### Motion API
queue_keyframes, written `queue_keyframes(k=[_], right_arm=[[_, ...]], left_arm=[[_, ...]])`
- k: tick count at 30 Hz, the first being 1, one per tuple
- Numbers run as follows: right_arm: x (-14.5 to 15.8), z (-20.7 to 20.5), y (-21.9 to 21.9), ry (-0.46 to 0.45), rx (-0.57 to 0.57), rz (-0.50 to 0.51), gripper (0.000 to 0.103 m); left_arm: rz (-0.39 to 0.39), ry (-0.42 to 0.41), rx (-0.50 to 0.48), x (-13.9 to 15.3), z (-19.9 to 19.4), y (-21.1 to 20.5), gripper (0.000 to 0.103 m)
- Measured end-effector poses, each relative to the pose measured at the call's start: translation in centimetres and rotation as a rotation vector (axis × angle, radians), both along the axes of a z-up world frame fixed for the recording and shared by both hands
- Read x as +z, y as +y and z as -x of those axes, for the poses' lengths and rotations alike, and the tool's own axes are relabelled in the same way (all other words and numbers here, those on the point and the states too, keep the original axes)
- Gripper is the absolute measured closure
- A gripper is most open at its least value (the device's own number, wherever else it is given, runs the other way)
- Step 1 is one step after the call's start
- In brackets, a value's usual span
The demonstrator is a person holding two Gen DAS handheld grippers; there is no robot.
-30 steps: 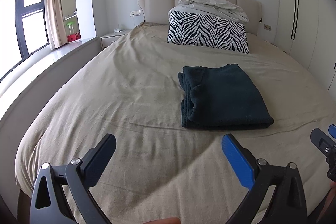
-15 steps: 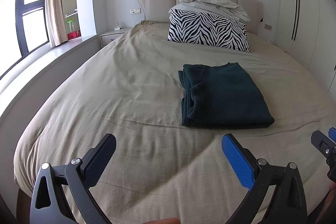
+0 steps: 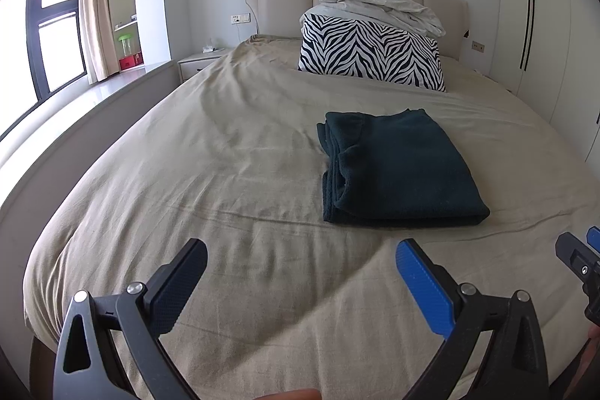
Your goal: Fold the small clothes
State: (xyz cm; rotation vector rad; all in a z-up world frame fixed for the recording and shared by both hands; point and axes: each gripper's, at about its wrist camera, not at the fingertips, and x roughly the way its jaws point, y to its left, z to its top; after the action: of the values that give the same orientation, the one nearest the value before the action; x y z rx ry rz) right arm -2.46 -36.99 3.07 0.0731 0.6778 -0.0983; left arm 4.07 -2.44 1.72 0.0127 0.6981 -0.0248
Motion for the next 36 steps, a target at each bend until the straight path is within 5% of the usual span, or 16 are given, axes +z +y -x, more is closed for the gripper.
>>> queue_keyframes(k=[36], right_arm=[[0.0,-0.16,-0.17,0.008,-0.005,0.003,0.0]], left_arm=[[-0.002,0.004,-0.005,-0.06,-0.03,-0.09,0.0]])
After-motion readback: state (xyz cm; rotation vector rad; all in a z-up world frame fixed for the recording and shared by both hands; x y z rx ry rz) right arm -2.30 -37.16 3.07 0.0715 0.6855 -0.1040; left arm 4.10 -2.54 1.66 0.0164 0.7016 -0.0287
